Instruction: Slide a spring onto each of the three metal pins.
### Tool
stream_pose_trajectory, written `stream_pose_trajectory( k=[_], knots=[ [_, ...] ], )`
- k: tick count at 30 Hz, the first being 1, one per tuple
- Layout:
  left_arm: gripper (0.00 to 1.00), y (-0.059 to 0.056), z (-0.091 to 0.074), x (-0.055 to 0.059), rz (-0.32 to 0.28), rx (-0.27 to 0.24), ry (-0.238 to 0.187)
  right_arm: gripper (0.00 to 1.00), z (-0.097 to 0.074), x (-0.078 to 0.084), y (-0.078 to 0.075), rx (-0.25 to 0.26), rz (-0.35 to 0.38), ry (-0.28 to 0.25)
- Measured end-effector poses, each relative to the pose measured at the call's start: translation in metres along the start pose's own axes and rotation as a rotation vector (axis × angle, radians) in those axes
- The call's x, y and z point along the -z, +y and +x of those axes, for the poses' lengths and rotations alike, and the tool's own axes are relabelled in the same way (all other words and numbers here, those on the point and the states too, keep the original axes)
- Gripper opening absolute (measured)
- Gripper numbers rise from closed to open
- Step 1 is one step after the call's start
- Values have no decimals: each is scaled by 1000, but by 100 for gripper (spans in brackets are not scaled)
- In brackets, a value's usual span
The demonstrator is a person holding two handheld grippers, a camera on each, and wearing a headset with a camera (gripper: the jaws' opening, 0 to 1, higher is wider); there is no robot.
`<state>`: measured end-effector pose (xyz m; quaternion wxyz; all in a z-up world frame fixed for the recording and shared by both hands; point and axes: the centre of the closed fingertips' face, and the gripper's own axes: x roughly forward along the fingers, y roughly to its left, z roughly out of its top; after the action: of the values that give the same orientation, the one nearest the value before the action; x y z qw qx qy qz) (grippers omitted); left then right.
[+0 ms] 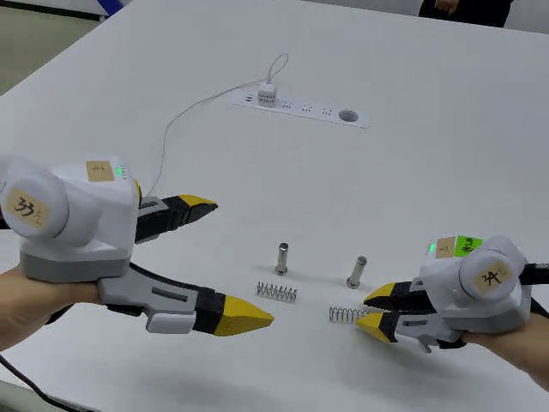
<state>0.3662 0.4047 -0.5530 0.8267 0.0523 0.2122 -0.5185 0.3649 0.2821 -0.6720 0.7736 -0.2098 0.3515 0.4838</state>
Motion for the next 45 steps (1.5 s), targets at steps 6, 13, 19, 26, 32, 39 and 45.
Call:
stream_pose_trajectory(
  k=[6,13,19,26,32,39,45],
  knots=[
    [99,1,0,1,-1,0,4,16,3,5,1,-14,-8,26],
    [99,1,0,1,-4,2,3,15,3,6,4,-34,-28,37],
    [98,0,0,0,-3,9,0,13,3,7,6,-40,-51,50],
    [98,-3,1,0,0,14,1,12,3,8,9,-38,-60,70],
    [98,-5,1,0,1,19,5,11,4,8,10,-35,-55,77],
    [98,-6,0,-1,3,19,2,10,2,9,10,-20,-41,86],
    [98,-9,2,-2,7,23,2,10,2,10,12,-12,-71,100]
  ],
)
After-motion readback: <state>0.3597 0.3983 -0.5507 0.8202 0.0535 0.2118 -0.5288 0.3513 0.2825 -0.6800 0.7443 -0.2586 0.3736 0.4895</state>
